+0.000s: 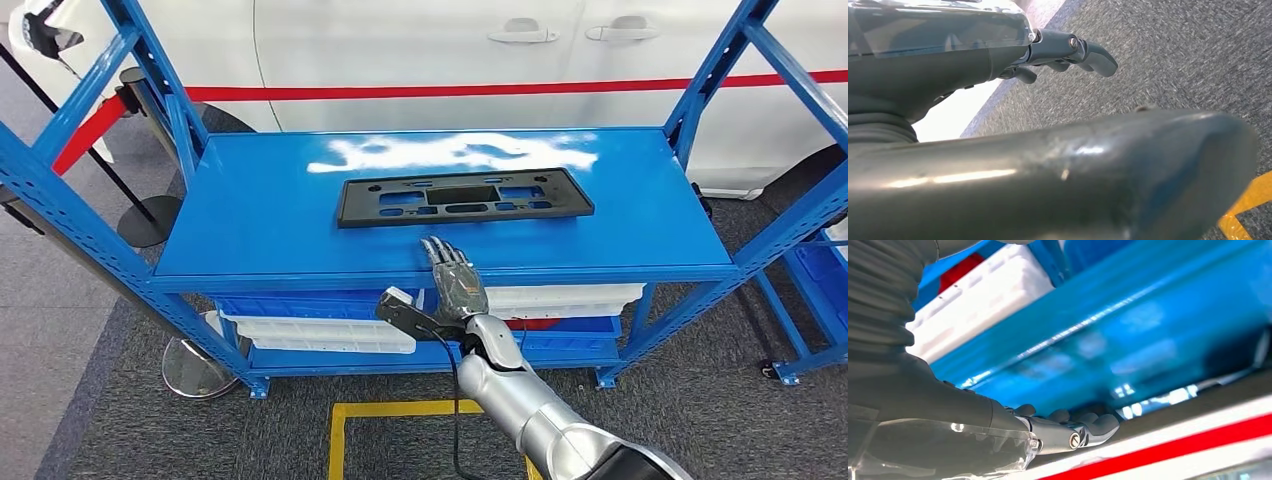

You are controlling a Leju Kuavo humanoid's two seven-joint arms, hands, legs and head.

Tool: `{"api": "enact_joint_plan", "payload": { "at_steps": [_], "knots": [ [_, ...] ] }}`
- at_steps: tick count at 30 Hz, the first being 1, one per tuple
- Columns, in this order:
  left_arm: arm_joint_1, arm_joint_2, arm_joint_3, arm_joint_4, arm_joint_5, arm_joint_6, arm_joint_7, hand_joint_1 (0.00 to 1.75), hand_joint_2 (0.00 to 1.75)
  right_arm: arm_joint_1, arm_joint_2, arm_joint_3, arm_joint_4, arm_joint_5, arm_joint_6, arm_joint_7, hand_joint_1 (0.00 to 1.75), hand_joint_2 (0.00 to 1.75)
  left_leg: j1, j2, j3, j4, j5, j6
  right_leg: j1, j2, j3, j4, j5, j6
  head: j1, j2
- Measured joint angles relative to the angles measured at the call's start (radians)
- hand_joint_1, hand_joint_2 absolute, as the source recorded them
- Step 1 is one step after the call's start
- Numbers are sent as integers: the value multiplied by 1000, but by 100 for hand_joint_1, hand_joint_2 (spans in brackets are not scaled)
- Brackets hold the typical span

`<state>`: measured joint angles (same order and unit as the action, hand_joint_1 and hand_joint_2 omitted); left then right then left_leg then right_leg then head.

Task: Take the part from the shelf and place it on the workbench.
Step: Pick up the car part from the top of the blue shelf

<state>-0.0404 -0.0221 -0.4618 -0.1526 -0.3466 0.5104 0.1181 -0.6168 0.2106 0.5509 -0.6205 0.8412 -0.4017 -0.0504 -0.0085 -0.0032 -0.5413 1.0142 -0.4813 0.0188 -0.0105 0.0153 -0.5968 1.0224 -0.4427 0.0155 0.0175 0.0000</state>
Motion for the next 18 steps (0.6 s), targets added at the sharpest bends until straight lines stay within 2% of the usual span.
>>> {"api": "enact_joint_plan", "payload": {
  "at_steps": [3, 8, 13, 18],
  "knots": [
    [3, 0, 8, 0, 7, 0, -2, 0, 0, 24, -15, 12, -89, 0, 7, 19, 0, 175, 0, 0, 0, 0, 0, 0, 0, 0, 0, 0, 0, 0, 0, 0],
    [10, 0, 19, 0, 16, 0, -2, 0, 0, 16, -86, 52, -323, -8, 99, 123, 0, 175, 0, 0, -2, 0, 0, 0, -1, 0, -1, 0, 0, 0, 0, 0],
    [13, 0, 24, 0, 17, -2, -2, 0, 0, -93, -149, 61, -476, -24, 188, 181, 0, 175, -1, 0, -3, 1, 1, 1, -1, 0, -2, 0, 1, 1, 0, 0],
    [12, -1, 25, 0, 15, -11, -1, 0, 0, -167, -163, 65, -504, -38, 228, 201, 0, 175, -1, 0, -3, 1, 1, 1, -1, 0, -2, 0, 1, 1, 0, 0]
  ]
}}
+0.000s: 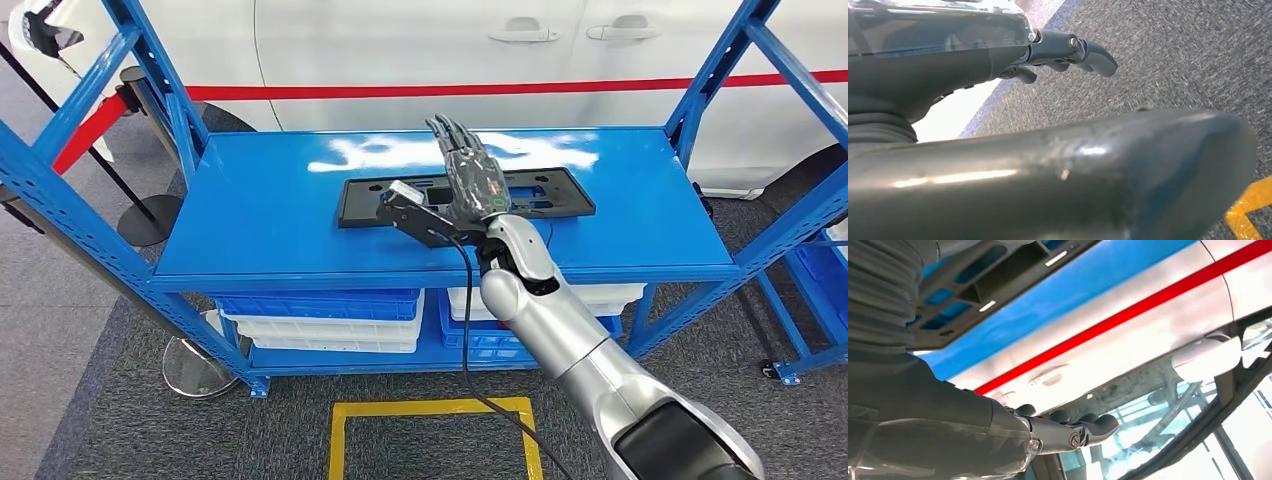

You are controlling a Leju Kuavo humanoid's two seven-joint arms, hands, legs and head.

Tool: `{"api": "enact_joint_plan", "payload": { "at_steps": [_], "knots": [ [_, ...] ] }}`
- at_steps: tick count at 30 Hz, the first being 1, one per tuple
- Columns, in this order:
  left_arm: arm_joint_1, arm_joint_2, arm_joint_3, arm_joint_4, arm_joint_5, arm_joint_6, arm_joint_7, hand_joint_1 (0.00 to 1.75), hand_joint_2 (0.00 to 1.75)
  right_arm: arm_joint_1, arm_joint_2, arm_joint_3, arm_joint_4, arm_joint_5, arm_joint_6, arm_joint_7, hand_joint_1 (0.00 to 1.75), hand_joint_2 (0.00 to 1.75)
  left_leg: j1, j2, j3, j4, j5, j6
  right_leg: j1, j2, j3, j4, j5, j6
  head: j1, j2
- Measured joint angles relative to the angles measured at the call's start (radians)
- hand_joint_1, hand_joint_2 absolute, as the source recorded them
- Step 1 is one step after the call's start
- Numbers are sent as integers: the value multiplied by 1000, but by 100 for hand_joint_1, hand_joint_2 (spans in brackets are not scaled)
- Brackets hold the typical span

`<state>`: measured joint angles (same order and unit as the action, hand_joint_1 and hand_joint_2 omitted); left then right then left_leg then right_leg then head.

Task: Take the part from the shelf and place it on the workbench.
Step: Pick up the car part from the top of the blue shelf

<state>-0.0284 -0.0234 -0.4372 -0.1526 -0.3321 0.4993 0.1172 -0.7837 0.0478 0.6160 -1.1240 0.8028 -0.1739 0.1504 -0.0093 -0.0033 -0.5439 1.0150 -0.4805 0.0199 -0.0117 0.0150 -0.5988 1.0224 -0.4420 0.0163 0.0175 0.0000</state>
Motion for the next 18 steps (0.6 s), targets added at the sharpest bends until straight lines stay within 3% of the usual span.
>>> {"api": "enact_joint_plan", "payload": {
  "at_steps": [2, 4, 6, 11, 18],
  "knots": [
    [-1, -1, 0, 0, -1, -8, -2, 0, 87, -9, 0, 1, 7, -3, 0, 4, 0, 175, 0, 0, 0, 0, 0, 0, 0, 0, 0, 0, 0, 0, 0, 0],
    [-1, -2, 0, 0, 1, -15, -6, 0, 87, -13, 0, 1, 20, -6, -2, 4, 0, 175, 0, 0, 0, 0, 0, 0, 0, 0, 0, 0, 0, 0, 0, 0],
    [-2, -3, 2, 0, 12, -29, -17, 0, 0, -16, -1, 1, 41, -15, -4, 4, 0, 175, 0, 0, 0, 0, 0, 0, 0, 0, 0, 0, 0, 0, 0, 0],
    [-2, -7, 43, 0, 85, -86, -67, 0, 0, -16, -3, 1, 130, -41, -21, -12, 0, 175, 0, 0, 0, 0, 0, 0, 0, 0, 0, 0, 0, 0, 0, 0],
    [-4, -10, 69, 0, 83, -92, -76, 0, 0, -17, -5, 1, 215, -16, -52, -1, 0, 175, 0, 0, -1, 0, 0, 0, 0, -1, 0, 0, 0, 0, 0, 0]
  ]
}}
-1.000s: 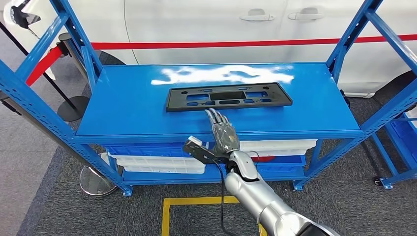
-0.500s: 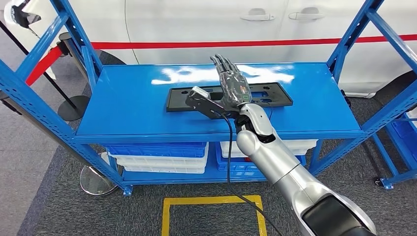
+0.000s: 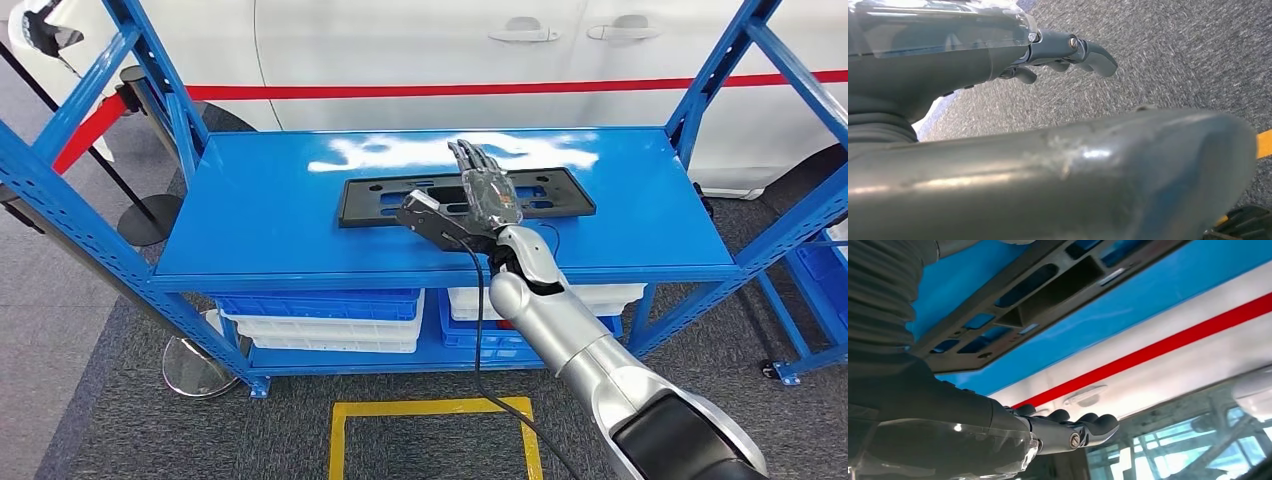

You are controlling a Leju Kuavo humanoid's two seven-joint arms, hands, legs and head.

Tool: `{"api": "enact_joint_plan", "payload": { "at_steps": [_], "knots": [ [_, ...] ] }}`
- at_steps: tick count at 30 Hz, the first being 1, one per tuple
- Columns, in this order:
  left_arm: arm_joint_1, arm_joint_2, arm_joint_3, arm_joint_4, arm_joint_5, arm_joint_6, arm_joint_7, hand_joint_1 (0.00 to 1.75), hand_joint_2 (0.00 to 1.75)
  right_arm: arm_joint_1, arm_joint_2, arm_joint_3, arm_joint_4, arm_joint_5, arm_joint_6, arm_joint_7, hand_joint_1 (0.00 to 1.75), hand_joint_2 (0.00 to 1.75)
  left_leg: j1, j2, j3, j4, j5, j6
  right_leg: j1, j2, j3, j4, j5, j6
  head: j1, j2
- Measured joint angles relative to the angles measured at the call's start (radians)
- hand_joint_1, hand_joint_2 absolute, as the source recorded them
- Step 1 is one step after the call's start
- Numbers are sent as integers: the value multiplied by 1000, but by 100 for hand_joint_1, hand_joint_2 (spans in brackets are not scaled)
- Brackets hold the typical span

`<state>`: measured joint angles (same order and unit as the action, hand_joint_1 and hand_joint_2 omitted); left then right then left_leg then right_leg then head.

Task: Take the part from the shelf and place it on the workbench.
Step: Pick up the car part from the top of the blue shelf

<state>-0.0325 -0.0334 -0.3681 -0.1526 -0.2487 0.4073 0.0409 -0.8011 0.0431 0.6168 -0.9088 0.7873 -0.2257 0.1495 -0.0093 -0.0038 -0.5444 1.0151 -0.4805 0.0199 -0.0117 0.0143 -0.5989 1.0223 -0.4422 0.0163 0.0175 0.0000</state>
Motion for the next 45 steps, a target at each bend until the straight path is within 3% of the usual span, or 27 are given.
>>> {"api": "enact_joint_plan", "payload": {
  "at_steps": [8, 17, 34, 40, 43, 45],
  "knots": [
    [-5, -2, 0, 0, -11, -10, 3, 0, 0, -4, 18, 0, 126, 69, -49, 23, 0, 175, 0, -1, 0, 0, 0, 0, 0, 0, 0, 0, 0, 0, 0, 0],
    [-7, -7, 16, 0, 17, -49, -61, 0, 0, 9, 45, 0, 259, 80, -101, -17, 0, 175, 0, -1, 0, 0, 0, 0, 0, 0, 0, 0, 0, 0, 0, 0],
    [-6, -16, 76, 0, 72, -84, -123, 0, 0, 93, 36, -1, 293, 65, -131, -61, 0, 175, -1, -1, -1, 3, -1, 2, -4, -1, 0, -2, 1, 1, 0, 0],
    [-6, -16, 80, 0, 71, -84, -125, 0, 0, 111, 27, -2, 293, 68, -135, -65, 0, 175, -6, -1, -5, 4, -3, 12, -6, 0, 1, -1, 8, 13, 0, 0],
    [-7, -18, 81, 0, 72, -83, -125, 0, 0, 115, 22, -3, 293, 69, -137, -65, 0, 175, 0, 0, 11, -12, -6, 29, -7, -3, -16, 42, 5, 22, 1, 0],
    [-7, -20, 81, -1, 72, -83, -125, 0, 0, 115, 19, -4, 291, 72, -144, -70, 0, 175, 2, 0, 21, -16, -9, 36, -8, -5, -70, 134, -36, 22, 2, 0]
  ]
}}
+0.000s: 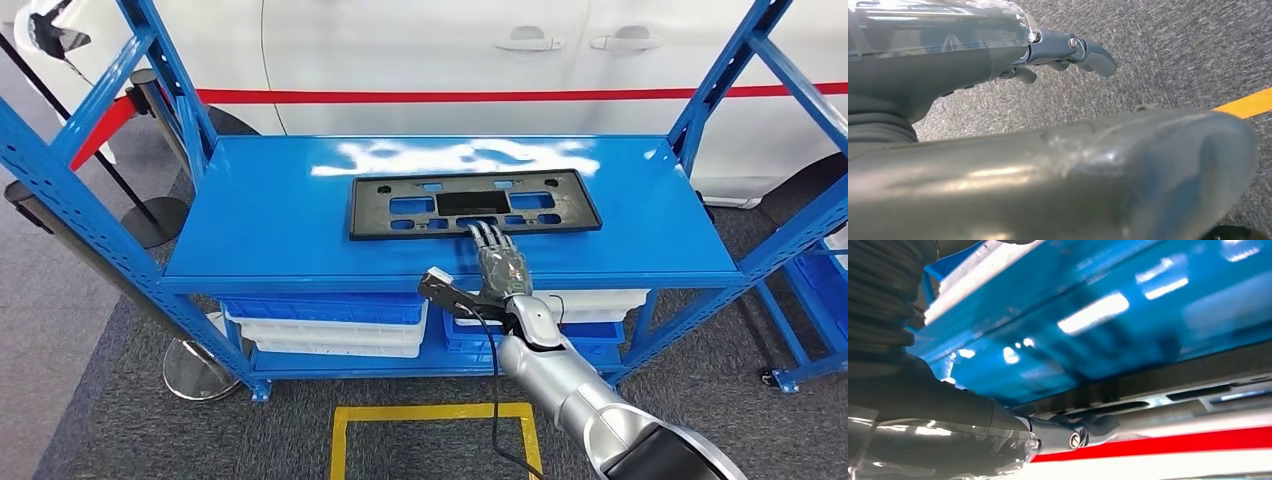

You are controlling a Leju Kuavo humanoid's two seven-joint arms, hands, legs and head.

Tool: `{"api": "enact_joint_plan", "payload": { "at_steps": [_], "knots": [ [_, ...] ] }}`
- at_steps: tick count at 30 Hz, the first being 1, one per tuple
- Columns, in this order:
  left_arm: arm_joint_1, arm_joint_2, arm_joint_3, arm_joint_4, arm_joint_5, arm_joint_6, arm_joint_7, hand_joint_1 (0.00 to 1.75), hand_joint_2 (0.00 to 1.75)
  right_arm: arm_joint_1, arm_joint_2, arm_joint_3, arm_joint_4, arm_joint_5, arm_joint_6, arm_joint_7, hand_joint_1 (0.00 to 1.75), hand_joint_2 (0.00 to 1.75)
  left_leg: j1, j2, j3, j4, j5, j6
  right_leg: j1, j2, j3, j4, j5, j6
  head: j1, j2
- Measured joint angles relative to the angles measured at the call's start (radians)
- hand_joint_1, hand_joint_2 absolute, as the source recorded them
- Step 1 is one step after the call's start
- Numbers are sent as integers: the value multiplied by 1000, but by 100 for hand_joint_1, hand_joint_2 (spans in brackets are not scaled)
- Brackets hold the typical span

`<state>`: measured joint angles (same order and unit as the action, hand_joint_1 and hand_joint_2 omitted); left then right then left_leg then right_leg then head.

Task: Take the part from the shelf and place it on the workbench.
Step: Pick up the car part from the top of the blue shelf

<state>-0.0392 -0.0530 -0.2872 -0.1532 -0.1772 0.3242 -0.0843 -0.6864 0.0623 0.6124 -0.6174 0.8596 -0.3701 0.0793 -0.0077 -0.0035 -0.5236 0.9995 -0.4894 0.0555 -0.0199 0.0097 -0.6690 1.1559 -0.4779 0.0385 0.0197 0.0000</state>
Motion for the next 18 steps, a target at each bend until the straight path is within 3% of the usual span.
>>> {"api": "enact_joint_plan", "payload": {
  "at_steps": [2, 3, 4, 5, 7, 8, 9, 13, 15, 18],
  "knots": [
    [1, -1, 0, 0, 0, 0, 0, 0, 0, 1, -3, -1, -4, 3, -7, -6, 0, 175, 0, 0, 7, 0, -6, 1, 0, 0, -78, 122, -47, 4, 0, 0],
    [3, -2, 0, 0, 0, 0, 0, 0, 0, 1, -5, -1, -8, 4, -8, -8, 0, 175, 0, 0, 13, 1, -11, -1, -1, -1, -106, 157, -51, 6, 0, 0],
    [4, -3, 0, 0, 0, 0, 0, 0, 0, 1, -6, -1, -11, 4, -8, -9, 0, 175, 1, 0, 22, 1, -18, -4, -1, -2, -117, 157, -34, 7, 0, 0],
    [6, -4, 0, 0, 0, 0, 0, 0, 0, 1, -7, -1, -14, 4, -8, -10, 0, 175, 2, -1, 34, 1, -26, -7, -2, -3, -107, 116, 2, 6, 0, 0],
    [9, -4, 1, 0, 0, 0, 0, 0, 0, 8, -8, -2, -26, 7, -6, -16, 0, 175, 4, 1, 61, 1, -47, -17, 2, -4, -55, -20, 85, 2, 0, 0],
    [9, -5, 1, 0, 0, 0, 0, 0, 0, 12, -8, -2, -40, 10, 2, -17, 0, 175, 5, 4, 69, 0, -57, -25, 5, -4, -33, -77, 100, -4, 0, 0],
    [8, -5, 2, 0, 1, 0, 0, 0, 0, 17, -8, -1, -61, 15, 17, -15, 0, 175, 5, 11, 74, -3, -67, -32, 9, -5, -21, -108, 104, -11, 0, 0],
    [-1, -4, 10, 0, 10, 1, -1, 0, 0, 24, -7, 14, -173, 24, 130, 23, 0, 175, 5, 24, 87, 17, -77, -55, 13, 3, -4, -127, 89, -45, -2, 0],
    [-5, -4, 16, 0, 12, 0, -4, 0, 0, 27, -9, 21, -224, 12, 181, 46, 0, 175, 10, 17, 36, 102, -115, -67, 10, 4, 0, -130, 88, -55, -5, 0],
    [-5, -5, 21, 0, 14, -1, -3, 0, 0, 14, -21, 20, -283, -13, 214, 63, 0, 175, 18, 12, -89, 280, -196, -81, 10, 5, -9, -127, 87, -59, -8, 0]
  ]
}}
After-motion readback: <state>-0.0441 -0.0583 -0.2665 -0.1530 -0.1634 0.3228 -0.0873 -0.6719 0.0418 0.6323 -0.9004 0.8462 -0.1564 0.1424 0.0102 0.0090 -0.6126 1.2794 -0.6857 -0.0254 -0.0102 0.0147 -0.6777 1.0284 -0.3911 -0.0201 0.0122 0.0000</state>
